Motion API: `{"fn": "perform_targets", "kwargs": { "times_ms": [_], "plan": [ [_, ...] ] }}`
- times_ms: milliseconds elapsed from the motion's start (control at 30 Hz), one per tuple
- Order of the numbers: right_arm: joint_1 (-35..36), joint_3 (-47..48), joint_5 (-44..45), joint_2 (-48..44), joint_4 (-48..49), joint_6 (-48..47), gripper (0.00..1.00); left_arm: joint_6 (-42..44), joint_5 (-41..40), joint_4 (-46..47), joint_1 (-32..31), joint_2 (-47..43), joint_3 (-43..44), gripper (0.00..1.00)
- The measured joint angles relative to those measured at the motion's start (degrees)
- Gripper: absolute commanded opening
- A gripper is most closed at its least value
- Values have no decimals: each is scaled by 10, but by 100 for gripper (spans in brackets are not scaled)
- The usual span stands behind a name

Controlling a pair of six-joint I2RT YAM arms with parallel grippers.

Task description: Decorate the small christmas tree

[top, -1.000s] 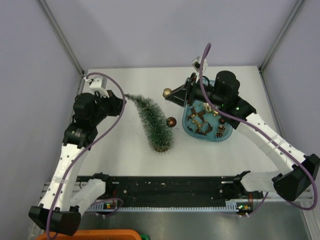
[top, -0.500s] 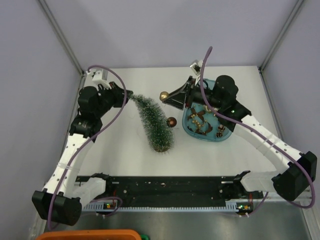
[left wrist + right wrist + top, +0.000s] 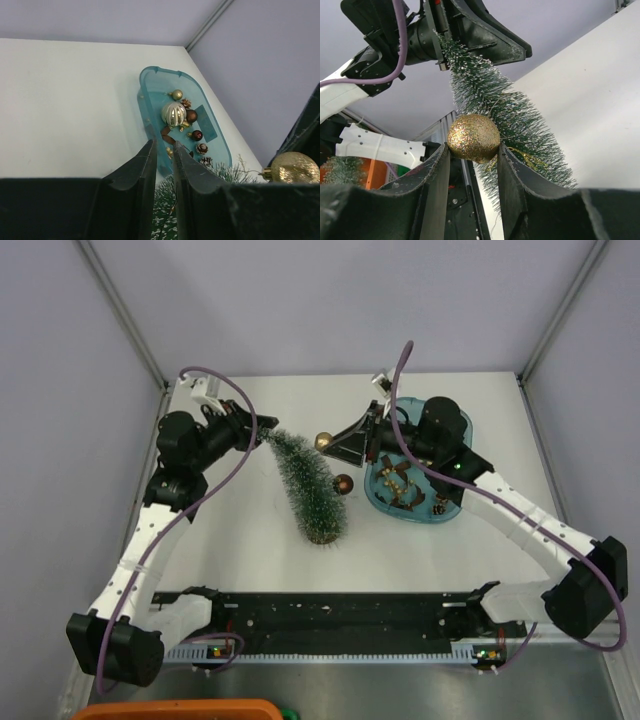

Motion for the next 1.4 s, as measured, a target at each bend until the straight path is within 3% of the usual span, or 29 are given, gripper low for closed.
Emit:
{"fn": "perform_targets", "kwargs": {
  "times_ms": [533, 1400],
  "plan": [
    [0, 1, 4, 29, 0, -6, 14, -40, 83, 60, 0, -2, -29, 25],
    [2, 28, 6, 43, 51, 29, 12, -48, 91, 76, 0, -19, -45, 23]
  ]
}}
